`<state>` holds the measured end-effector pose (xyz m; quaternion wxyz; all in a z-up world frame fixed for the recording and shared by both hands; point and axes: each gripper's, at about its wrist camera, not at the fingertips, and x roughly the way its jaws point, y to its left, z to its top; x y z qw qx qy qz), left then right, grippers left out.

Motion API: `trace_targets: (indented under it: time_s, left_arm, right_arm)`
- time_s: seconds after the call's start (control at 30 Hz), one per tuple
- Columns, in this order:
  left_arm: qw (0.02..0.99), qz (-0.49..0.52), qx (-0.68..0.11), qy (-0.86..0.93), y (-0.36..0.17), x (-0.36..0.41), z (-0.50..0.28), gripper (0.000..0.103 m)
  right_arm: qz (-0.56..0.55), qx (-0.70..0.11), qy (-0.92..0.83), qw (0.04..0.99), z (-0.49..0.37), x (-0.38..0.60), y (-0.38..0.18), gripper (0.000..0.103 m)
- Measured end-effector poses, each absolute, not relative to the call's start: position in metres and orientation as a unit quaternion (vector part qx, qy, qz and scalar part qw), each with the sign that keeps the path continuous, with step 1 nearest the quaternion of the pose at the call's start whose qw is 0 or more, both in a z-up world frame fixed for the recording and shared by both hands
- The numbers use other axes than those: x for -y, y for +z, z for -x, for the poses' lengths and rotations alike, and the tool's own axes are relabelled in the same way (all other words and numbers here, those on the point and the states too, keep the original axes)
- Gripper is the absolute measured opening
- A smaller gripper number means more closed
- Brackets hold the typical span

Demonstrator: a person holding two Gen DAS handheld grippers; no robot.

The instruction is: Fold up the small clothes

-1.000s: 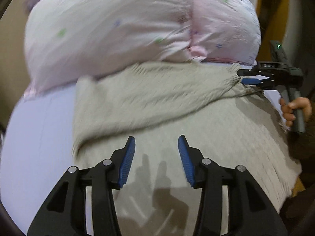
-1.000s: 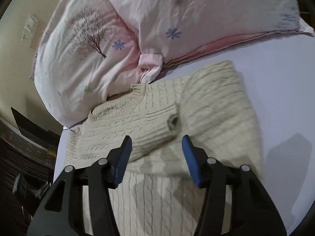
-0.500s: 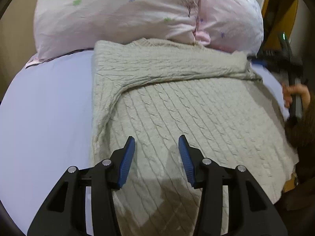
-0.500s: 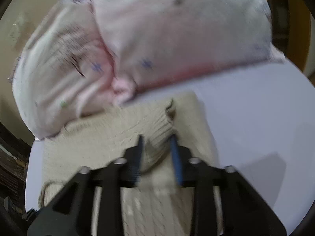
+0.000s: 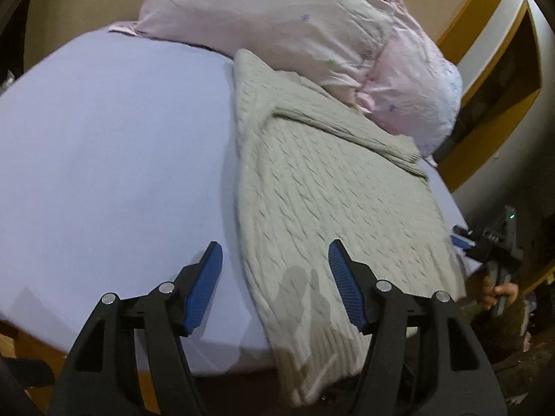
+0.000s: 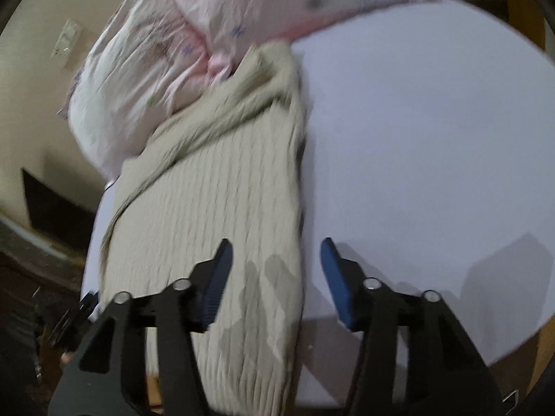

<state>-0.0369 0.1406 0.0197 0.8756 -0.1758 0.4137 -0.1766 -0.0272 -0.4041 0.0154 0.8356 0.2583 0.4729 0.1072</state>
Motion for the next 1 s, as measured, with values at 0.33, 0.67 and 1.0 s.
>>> trace_targets:
  time_s: [0.33, 0.67, 1.0]
  left_arm:
    - [0.848, 0.236, -0.424, -0.213, 0.008, -0.134, 0.076, 0.014]
    - [0.854, 0.243, -0.390, -0.246, 0.051, -0.142, 0.026, 0.009]
    - [0.877, 0.257, -0.384, -0.134, 0.051, -0.149, -0.198, 0.009]
  right_arm:
    - [-0.393, -0.467, 0.272, 0.743, 0.069, 0.380, -0.024, 0.011]
    - [-0.421, -0.313, 0.325, 0.787, -0.011, 0.399, 0.069, 0.008]
    - [-0.489, -0.349, 0.171, 0.781, -0.213, 0.428, 0.026, 0.008]
